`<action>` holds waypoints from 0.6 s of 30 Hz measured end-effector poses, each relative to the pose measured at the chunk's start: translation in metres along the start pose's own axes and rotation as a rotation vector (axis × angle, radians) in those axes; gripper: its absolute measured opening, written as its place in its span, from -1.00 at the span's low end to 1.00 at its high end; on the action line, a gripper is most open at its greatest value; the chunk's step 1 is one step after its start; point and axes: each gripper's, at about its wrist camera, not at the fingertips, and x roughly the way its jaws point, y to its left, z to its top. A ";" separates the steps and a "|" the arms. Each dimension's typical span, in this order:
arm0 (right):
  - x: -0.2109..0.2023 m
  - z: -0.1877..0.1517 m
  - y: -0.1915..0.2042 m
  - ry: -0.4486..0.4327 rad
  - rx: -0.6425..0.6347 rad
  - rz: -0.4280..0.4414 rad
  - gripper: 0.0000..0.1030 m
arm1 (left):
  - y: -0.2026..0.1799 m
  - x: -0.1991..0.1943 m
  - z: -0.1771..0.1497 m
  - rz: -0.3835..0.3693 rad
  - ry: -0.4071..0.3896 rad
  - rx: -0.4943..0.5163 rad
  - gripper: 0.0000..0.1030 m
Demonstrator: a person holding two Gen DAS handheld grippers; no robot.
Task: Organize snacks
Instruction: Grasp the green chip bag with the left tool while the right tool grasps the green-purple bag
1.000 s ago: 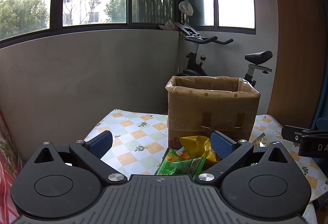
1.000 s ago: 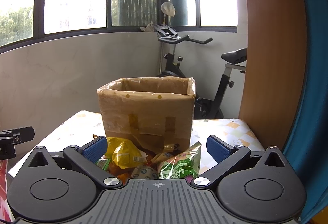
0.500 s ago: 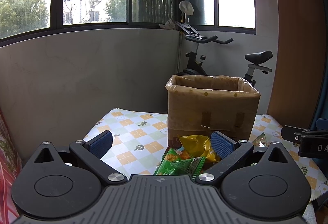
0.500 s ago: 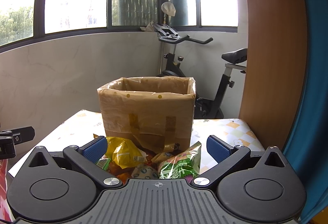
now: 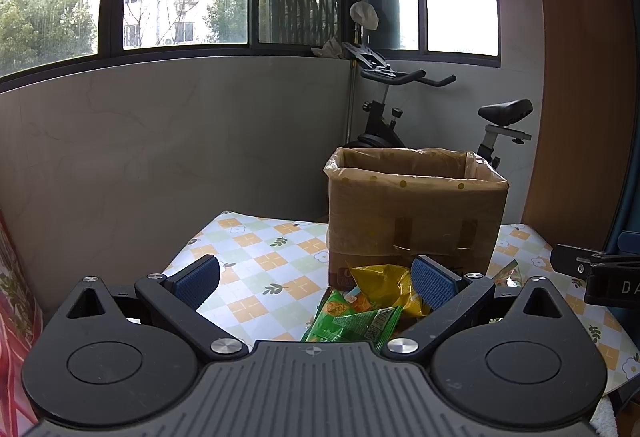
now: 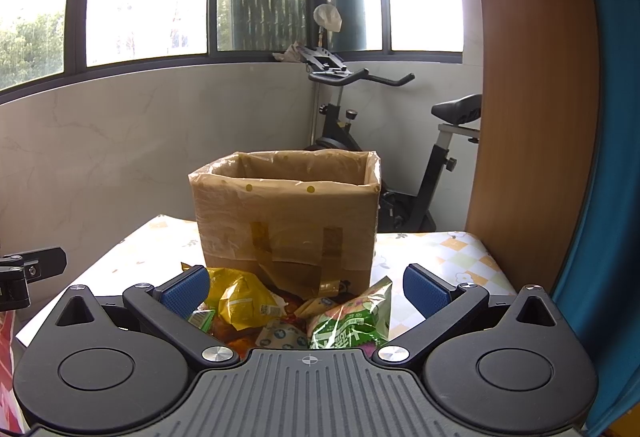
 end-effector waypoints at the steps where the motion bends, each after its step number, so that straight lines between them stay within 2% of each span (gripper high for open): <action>1: 0.000 0.000 -0.001 0.001 0.007 0.006 0.99 | 0.000 0.000 0.000 -0.002 0.001 0.000 0.99; 3: 0.001 0.002 -0.005 -0.005 0.019 0.025 0.99 | 0.003 0.003 0.001 -0.019 0.005 -0.004 0.99; 5: 0.001 0.004 -0.011 -0.052 0.035 0.036 1.00 | 0.008 0.010 0.003 -0.027 0.000 -0.015 0.99; 8: 0.006 0.007 -0.023 -0.147 0.054 0.021 1.00 | 0.015 0.022 0.004 -0.009 -0.046 -0.004 0.99; 10: 0.017 0.005 -0.032 -0.179 0.071 0.008 1.00 | 0.017 0.035 0.003 0.010 -0.049 0.002 0.99; 15: 0.056 -0.017 -0.049 -0.133 0.116 -0.011 1.00 | 0.019 0.071 -0.014 -0.014 0.005 -0.018 0.99; 18: 0.074 -0.037 -0.050 -0.090 0.122 -0.024 1.00 | 0.013 0.093 -0.033 -0.042 0.057 0.005 0.99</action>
